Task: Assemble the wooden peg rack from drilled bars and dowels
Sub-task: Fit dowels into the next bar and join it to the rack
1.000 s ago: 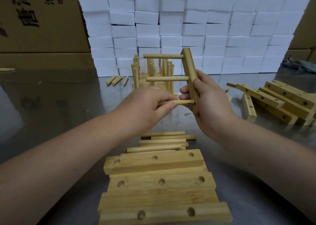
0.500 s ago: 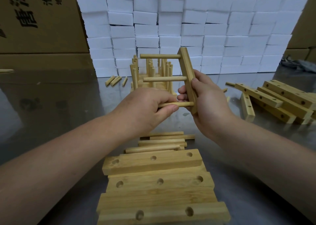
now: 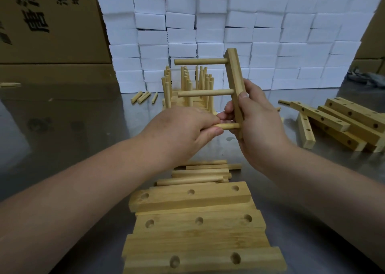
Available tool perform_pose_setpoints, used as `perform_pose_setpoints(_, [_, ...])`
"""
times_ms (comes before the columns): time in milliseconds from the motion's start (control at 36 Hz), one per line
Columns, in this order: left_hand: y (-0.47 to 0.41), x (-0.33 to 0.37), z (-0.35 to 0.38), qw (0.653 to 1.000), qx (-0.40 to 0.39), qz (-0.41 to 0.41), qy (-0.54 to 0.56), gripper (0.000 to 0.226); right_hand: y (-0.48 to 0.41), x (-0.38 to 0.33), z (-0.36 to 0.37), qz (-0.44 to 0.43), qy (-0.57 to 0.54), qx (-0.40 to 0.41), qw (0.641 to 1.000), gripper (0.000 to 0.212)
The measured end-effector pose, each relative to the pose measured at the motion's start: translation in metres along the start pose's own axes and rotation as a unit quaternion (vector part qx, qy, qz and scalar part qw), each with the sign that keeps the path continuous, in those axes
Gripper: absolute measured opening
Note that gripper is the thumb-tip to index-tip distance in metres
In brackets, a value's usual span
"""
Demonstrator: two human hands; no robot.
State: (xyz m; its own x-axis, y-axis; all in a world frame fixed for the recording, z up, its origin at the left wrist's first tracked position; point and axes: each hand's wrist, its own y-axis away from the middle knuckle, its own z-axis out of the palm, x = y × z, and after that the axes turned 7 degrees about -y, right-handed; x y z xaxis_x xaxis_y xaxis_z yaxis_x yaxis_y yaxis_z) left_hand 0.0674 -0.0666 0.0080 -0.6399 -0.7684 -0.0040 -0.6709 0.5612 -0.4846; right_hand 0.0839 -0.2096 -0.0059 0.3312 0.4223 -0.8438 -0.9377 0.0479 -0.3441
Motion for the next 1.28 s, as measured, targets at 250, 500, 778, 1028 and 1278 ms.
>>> perform_pose_setpoints(250, [-0.001, 0.001, -0.002, 0.998, -0.037, -0.037, 0.029, 0.033, 0.005, 0.0, 0.001, -0.027, 0.024, -0.002, 0.999, 0.026])
perform_pose_setpoints(500, [-0.001, 0.004, -0.006, 0.961, -0.101, -0.144, 0.212, 0.027, 0.009, -0.003, 0.005, -0.058, 0.065, -0.002, 0.996, 0.028])
perform_pose_setpoints(778, [-0.009, 0.005, -0.007, 0.957, -0.095, -0.197, 0.19, 0.023, 0.001, 0.001, -0.004, -0.031, 0.234, 0.037, 0.971, 0.028])
perform_pose_setpoints(1028, [-0.013, -0.002, -0.01, 0.887, -0.056, -0.244, 0.388, 0.017, -0.004, 0.007, -0.008, 0.04, 0.239, 0.054, 0.969, 0.017])
perform_pose_setpoints(1278, [-0.008, -0.021, 0.006, 0.818, -0.031, -0.263, 0.51, 0.033, -0.018, -0.004, -0.018, 0.185, -0.034, 0.087, 0.978, 0.023])
